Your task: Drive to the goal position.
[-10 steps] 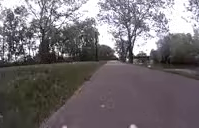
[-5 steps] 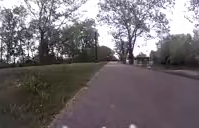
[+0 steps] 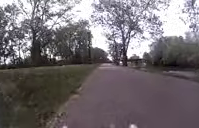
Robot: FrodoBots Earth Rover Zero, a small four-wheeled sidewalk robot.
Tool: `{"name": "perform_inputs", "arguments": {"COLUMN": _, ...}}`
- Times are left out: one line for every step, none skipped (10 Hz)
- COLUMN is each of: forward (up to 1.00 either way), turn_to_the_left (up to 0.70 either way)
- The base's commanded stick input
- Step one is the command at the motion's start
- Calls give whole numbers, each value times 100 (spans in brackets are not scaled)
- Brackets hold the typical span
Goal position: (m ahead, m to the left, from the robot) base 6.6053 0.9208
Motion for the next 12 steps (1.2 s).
{"name": "perform_inputs", "arguments": {"forward": 100, "turn_to_the_left": 0}}
{"name": "perform_inputs", "arguments": {"forward": 100, "turn_to_the_left": 0}}
{"name": "perform_inputs", "arguments": {"forward": 100, "turn_to_the_left": 0}}
{"name": "perform_inputs", "arguments": {"forward": 100, "turn_to_the_left": 0}}
{"name": "perform_inputs", "arguments": {"forward": 100, "turn_to_the_left": 0}}
{"name": "perform_inputs", "arguments": {"forward": 100, "turn_to_the_left": 0}}
{"name": "perform_inputs", "arguments": {"forward": 100, "turn_to_the_left": 0}}
{"name": "perform_inputs", "arguments": {"forward": 100, "turn_to_the_left": 0}}
{"name": "perform_inputs", "arguments": {"forward": 100, "turn_to_the_left": 0}}
{"name": "perform_inputs", "arguments": {"forward": 100, "turn_to_the_left": 0}}
{"name": "perform_inputs", "arguments": {"forward": 100, "turn_to_the_left": 0}}
{"name": "perform_inputs", "arguments": {"forward": 100, "turn_to_the_left": 0}}
